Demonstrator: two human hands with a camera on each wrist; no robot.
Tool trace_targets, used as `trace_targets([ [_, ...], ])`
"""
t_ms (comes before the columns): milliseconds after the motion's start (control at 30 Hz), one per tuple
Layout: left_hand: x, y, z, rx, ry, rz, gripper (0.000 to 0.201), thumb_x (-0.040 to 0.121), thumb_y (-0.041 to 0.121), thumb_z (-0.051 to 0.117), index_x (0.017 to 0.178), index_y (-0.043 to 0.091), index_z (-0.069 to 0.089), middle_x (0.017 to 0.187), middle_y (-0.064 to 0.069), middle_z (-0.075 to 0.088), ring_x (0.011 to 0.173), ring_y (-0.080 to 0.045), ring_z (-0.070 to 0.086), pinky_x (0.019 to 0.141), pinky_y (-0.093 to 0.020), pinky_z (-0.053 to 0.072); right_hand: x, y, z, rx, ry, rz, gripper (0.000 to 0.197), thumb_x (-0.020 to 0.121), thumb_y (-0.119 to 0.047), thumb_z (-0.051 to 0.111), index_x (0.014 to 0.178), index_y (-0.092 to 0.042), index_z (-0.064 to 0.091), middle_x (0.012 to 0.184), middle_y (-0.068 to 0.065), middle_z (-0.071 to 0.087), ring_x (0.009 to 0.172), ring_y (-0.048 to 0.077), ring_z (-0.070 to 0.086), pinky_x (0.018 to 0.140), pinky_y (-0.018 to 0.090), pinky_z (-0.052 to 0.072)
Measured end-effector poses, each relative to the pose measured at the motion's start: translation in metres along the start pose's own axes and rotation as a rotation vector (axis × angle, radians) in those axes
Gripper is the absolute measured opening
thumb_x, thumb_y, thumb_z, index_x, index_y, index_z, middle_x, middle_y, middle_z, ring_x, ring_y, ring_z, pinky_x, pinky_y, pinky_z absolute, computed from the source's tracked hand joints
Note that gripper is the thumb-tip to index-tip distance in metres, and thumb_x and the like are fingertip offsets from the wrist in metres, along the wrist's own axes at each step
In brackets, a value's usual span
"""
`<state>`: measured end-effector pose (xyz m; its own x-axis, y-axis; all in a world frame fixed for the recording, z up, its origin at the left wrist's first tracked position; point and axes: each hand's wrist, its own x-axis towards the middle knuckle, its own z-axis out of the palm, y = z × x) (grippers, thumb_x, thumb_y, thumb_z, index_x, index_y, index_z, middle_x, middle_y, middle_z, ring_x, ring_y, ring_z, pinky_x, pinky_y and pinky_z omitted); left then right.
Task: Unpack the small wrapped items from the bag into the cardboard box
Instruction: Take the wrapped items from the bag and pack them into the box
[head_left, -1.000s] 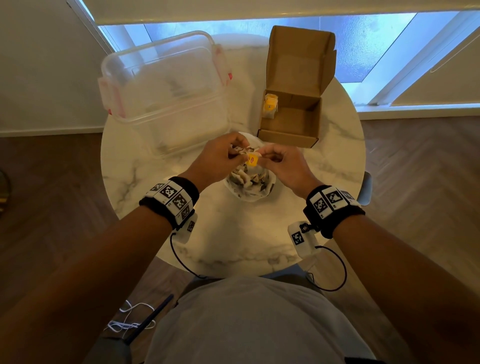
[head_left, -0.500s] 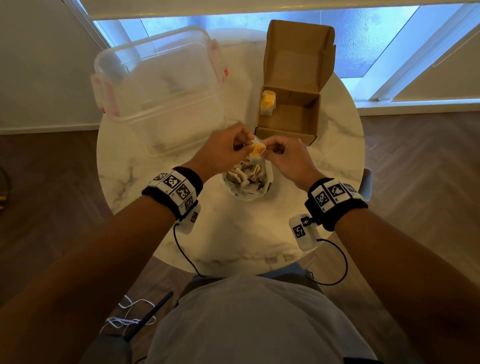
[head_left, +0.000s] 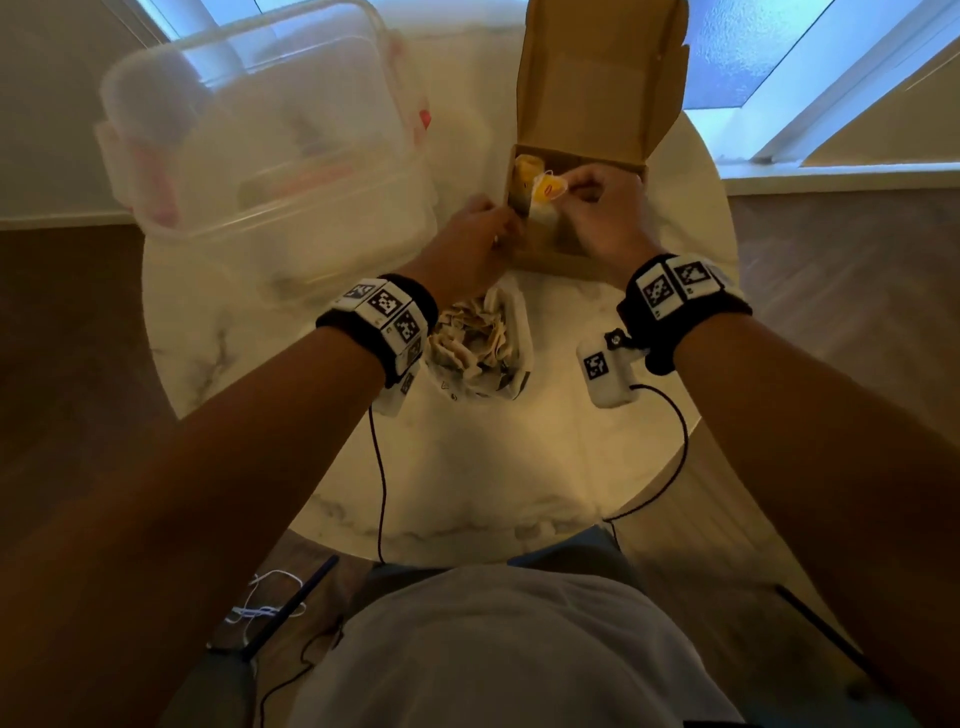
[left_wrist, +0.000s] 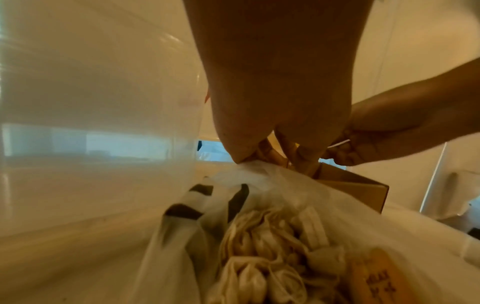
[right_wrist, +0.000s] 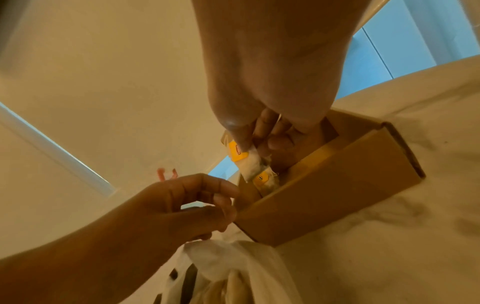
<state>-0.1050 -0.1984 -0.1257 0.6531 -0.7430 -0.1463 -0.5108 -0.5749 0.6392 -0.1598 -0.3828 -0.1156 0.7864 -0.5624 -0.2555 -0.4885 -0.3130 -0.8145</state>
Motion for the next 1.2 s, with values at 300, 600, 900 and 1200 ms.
trace_targets([
  [300, 0.006, -0.01, 0.01, 0.018, 0.038, 0.048, 0.018, 0.096, 0.014, 0.06, 0.109, 0.012, 0.072, 0.114, -0.011, 0.055, 0.093, -0.022, 0.058, 0.081, -0.024, 0.048, 0.045, 0.012, 0.036, -0.112, -0.078, 0.036, 0.015, 0.085, -0.034, 0.075, 0.099, -0.028, 0.075, 0.099, -0.01, 0.072, 0.091, 0.005, 0.066, 0.078, 0.017, 0.055],
  [600, 0.004, -0.012, 0.014, -0.031, 0.093, 0.069, 0.017, 0.093, 0.013, 0.064, 0.106, 0.011, 0.073, 0.107, -0.01, 0.056, 0.084, -0.019, 0.058, 0.077, -0.027, 0.052, 0.045, 0.024, 0.037, -0.125, -0.048, -0.005, 0.02, 0.079, -0.017, 0.075, 0.097, -0.017, 0.067, 0.09, -0.007, 0.067, 0.083, 0.005, 0.063, 0.073, 0.008, 0.051],
  [900, 0.001, -0.01, 0.015, -0.052, 0.102, 0.063, 0.017, 0.093, 0.015, 0.065, 0.106, 0.01, 0.073, 0.109, -0.01, 0.056, 0.088, -0.021, 0.06, 0.081, -0.033, 0.054, 0.042, 0.022, 0.038, -0.282, -0.181, -0.221, 0.015, 0.085, -0.015, 0.075, 0.099, -0.011, 0.071, 0.096, 0.003, 0.071, 0.087, 0.016, 0.067, 0.08, 0.029, 0.057],
  [1200, -0.011, -0.003, 0.004, -0.037, 0.178, 0.112, 0.022, 0.093, 0.018, 0.061, 0.114, 0.014, 0.067, 0.111, -0.006, 0.055, 0.095, -0.016, 0.055, 0.084, -0.026, 0.05, 0.028, 0.016, 0.022, -0.319, -0.074, -0.275, 0.008, 0.084, -0.02, 0.071, 0.092, -0.021, 0.071, 0.095, -0.006, 0.069, 0.084, 0.006, 0.062, 0.078, 0.021, 0.053],
])
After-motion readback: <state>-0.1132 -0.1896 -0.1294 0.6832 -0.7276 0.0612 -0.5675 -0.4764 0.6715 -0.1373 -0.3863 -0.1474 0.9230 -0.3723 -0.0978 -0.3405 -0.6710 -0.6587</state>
